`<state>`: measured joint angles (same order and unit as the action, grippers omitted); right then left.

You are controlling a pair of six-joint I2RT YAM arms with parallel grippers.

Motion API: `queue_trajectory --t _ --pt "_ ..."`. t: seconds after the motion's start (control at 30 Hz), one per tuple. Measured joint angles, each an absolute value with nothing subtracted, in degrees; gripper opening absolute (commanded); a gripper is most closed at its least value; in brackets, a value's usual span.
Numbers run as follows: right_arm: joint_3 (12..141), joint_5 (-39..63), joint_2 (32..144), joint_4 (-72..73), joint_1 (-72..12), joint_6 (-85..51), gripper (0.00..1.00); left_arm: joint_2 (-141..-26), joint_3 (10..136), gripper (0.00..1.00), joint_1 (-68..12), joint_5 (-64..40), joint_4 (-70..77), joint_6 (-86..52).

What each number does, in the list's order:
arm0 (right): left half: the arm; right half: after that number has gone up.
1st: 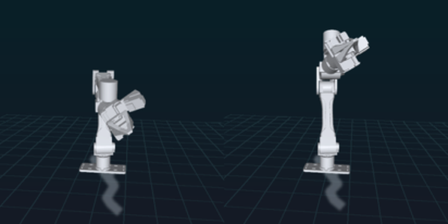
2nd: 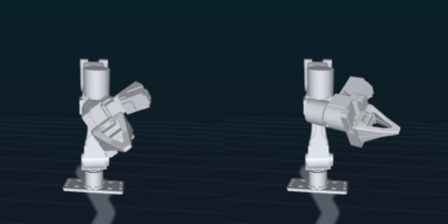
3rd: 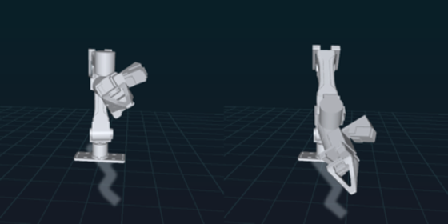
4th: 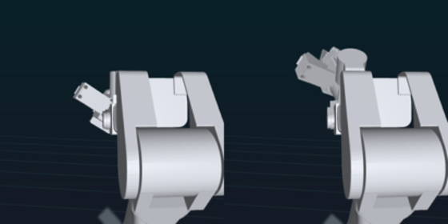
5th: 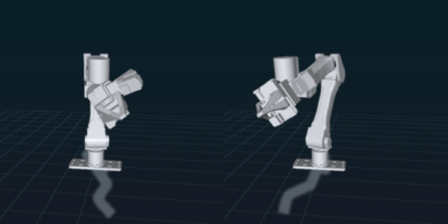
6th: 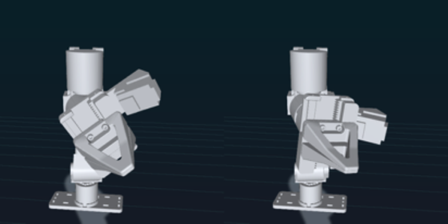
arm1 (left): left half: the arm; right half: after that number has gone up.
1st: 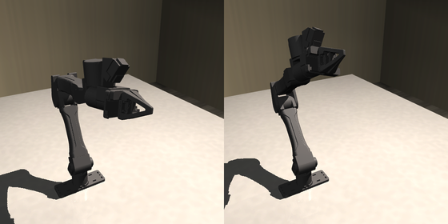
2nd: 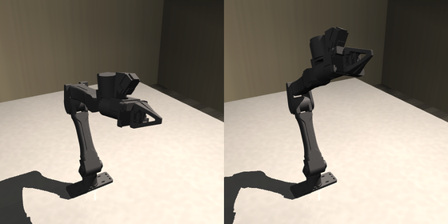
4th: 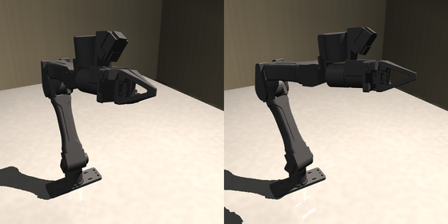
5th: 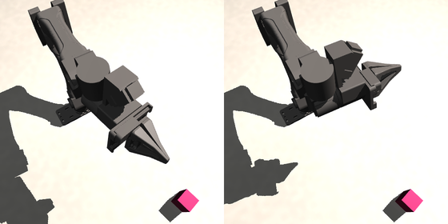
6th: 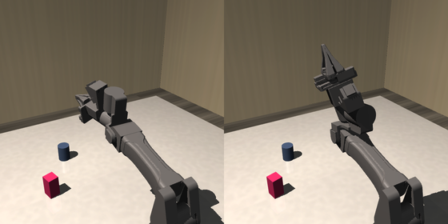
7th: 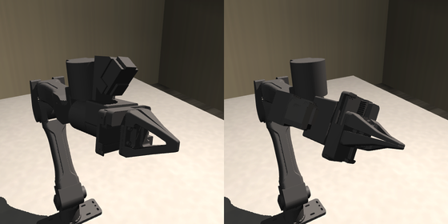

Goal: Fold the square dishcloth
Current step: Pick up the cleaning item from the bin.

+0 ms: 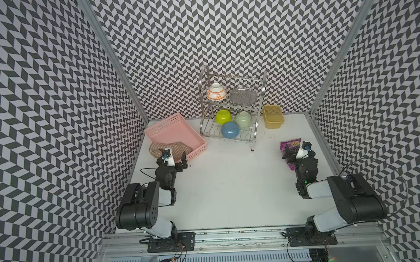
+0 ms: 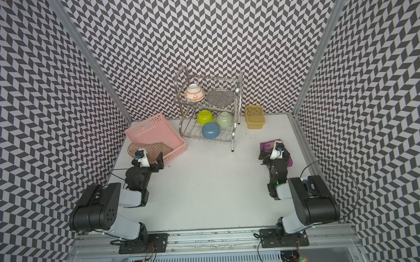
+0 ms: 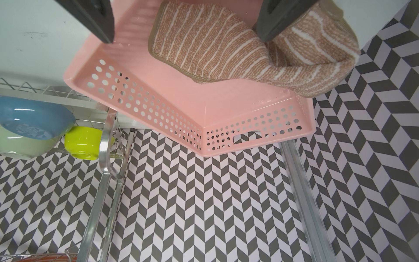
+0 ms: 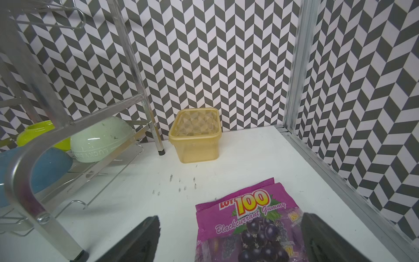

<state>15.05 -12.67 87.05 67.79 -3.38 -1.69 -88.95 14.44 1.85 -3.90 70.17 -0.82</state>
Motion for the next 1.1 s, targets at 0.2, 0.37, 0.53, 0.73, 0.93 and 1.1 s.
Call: queue_trajectory --t 0.2,0.37,0.53,0.73,0.93,1.1 --pt "15.05 -12.64 87.05 67.79 -3.38 -1.69 1.00 -88.95 14.44 1.00 1.85 -3.90 70.17 -0.82" --pt "15.05 -12.64 87.05 67.79 -3.38 -1.69 1.00 -88.95 14.44 1.00 1.85 -3.90 70.17 -0.80" --pt "15.05 -12.64 87.05 67.79 -3.38 -1.69 1.00 -88.95 14.44 1.00 1.85 -3.90 70.17 -0.80" --pt "15.05 -12.67 87.05 67.79 -3.38 -1.69 1.00 -88.95 14.44 1.00 1.85 -3.90 70.17 -0.78" --pt "15.05 -14.48 86.28 66.81 -3.38 -2.70 1.00 -87.35 15.38 1.00 1.89 -4.97 66.87 -0.58" --pt "17.74 -18.09 79.90 56.80 -3.36 -4.56 1.00 -81.62 16.03 1.00 1.89 -4.25 62.48 -0.86"
